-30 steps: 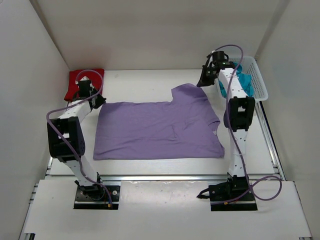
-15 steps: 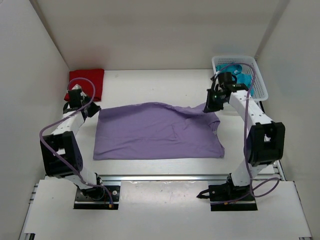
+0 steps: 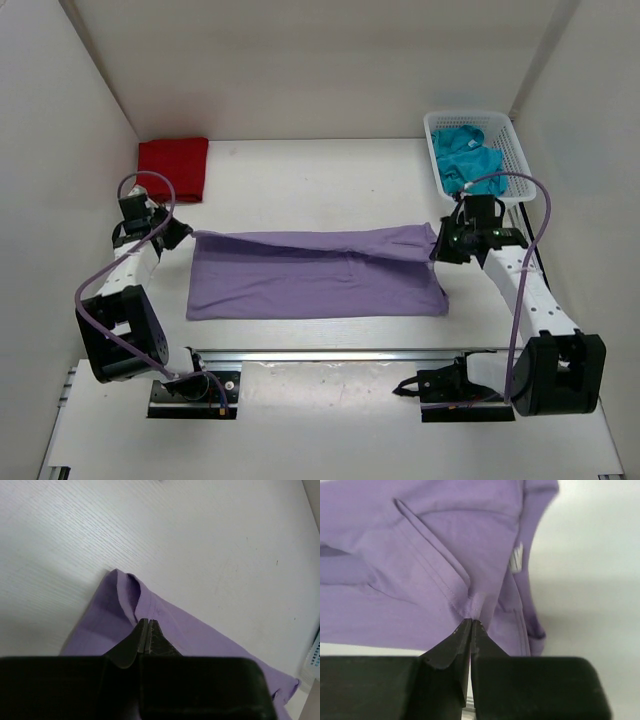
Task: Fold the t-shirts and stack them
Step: Fold the other side of the tshirt into a rectangle
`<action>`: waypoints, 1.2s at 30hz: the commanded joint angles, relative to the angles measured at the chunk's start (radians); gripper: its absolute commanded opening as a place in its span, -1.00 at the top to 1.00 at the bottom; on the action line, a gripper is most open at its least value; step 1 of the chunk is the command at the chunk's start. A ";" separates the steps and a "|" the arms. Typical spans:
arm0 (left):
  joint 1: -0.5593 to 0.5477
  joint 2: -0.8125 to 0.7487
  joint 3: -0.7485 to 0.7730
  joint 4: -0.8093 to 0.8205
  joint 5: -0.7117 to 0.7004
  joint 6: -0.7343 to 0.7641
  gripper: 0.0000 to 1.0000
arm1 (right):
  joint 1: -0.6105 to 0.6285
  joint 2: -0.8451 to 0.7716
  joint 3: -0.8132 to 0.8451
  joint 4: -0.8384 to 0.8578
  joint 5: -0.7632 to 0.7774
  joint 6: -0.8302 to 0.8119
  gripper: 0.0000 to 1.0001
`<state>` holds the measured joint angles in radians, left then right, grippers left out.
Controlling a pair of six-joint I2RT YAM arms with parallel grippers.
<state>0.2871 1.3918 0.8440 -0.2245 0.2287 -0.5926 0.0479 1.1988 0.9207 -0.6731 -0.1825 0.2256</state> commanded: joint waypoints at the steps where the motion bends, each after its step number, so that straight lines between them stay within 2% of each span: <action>1: 0.020 -0.030 -0.003 0.001 0.029 -0.010 1.00 | -0.014 -0.065 -0.088 0.038 0.021 0.026 0.99; 7: 0.052 -0.031 -0.083 0.037 0.037 -0.051 0.96 | -0.026 -0.166 -0.238 0.040 -0.001 0.069 1.00; 8: 0.060 -0.030 -0.097 0.053 0.043 -0.071 0.88 | -0.026 -0.169 -0.249 0.037 -0.009 0.070 0.98; 10: 0.095 -0.028 -0.131 0.086 0.093 -0.111 0.43 | -0.019 -0.174 -0.278 0.032 -0.015 0.081 0.94; 13: 0.141 -0.039 -0.149 0.135 0.150 -0.179 0.14 | 0.027 -0.171 -0.246 0.024 0.005 0.086 0.66; 15: 0.130 -0.065 -0.149 0.160 0.150 -0.199 0.14 | 0.021 -0.151 -0.194 -0.002 0.017 0.064 0.51; 19: -0.020 -0.109 -0.102 0.154 0.052 -0.132 0.17 | 0.044 -0.102 -0.105 0.075 -0.010 0.060 0.48; 22: -0.188 -0.085 -0.077 0.145 0.009 -0.078 0.19 | 0.133 0.016 -0.073 0.211 -0.045 0.061 0.92; 23: -0.219 -0.076 -0.076 0.145 0.009 -0.064 0.19 | 0.154 0.040 -0.062 0.230 -0.051 0.064 1.00; 25: -0.325 -0.037 -0.083 0.148 0.017 -0.062 0.22 | 0.202 0.160 -0.001 0.314 -0.063 0.072 1.00; 26: -0.357 -0.022 -0.082 0.158 0.011 -0.062 0.25 | 0.214 0.179 0.004 0.338 -0.072 0.072 0.90; 27: -0.365 0.001 -0.088 0.160 0.015 -0.067 0.25 | 0.219 0.223 0.023 0.372 -0.083 0.075 0.69; 30: -0.417 0.036 -0.115 0.194 0.023 -0.073 0.29 | 0.224 0.326 0.052 0.425 -0.094 0.093 0.40; 36: -0.467 0.041 -0.203 0.212 0.049 -0.067 0.35 | 0.254 0.444 0.098 0.431 -0.064 0.093 0.34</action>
<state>-0.1635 1.4494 0.6746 -0.0402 0.2668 -0.6765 0.2821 1.6234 0.9688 -0.2955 -0.2619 0.3161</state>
